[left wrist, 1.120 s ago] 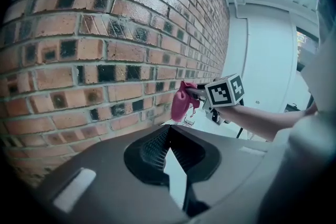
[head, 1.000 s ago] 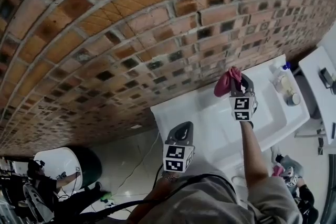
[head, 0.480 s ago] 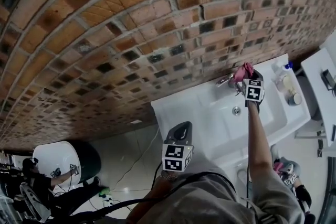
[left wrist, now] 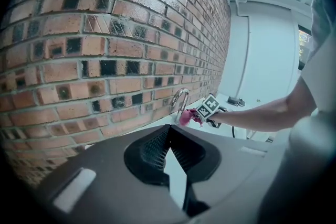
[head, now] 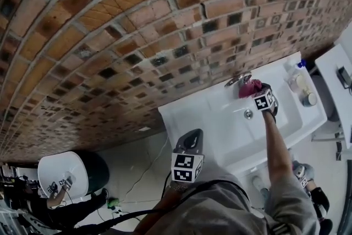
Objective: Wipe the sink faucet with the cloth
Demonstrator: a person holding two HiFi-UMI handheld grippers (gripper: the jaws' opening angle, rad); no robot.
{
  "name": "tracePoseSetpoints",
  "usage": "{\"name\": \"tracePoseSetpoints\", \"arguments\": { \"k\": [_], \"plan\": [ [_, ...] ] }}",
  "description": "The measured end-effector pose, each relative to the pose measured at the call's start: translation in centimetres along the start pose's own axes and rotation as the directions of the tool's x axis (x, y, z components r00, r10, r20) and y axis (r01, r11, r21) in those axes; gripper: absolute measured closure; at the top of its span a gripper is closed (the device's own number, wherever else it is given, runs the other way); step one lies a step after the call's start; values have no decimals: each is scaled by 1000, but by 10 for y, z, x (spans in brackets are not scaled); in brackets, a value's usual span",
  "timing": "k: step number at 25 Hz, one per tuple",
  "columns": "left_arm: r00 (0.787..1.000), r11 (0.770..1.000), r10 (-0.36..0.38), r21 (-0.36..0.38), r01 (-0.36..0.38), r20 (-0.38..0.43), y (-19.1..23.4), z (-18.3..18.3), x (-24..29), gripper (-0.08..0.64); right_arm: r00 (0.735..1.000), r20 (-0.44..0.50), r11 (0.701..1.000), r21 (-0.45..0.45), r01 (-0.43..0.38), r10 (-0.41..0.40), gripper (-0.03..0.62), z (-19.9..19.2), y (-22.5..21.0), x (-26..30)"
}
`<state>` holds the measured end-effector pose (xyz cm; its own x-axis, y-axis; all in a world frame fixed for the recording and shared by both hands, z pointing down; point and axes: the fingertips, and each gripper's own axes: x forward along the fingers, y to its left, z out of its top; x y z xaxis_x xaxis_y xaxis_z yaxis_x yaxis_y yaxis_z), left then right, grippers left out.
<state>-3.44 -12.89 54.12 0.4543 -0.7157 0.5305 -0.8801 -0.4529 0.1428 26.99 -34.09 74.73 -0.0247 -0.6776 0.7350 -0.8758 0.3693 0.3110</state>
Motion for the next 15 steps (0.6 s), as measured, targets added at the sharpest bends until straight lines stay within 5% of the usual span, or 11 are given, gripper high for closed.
{"name": "tracePoseSetpoints", "arguments": {
  "k": [7, 11, 15],
  "plan": [
    [1000, 1000, 12, -22, -12, 0, 8, -2, 4, 546, 997, 4, 963, 260, 70, -73, 520, -30, 22, -29],
    [1000, 1000, -14, -19, 14, -11, -3, -6, 9, 546, 1000, -11, 860, 510, 5, 0, 518, -42, 51, -40],
    [999, 999, -29, -14, 29, -17, -8, -6, 12, 546, 983, -27, 763, 634, -124, 182, 518, -33, 87, -53]
  ]
}}
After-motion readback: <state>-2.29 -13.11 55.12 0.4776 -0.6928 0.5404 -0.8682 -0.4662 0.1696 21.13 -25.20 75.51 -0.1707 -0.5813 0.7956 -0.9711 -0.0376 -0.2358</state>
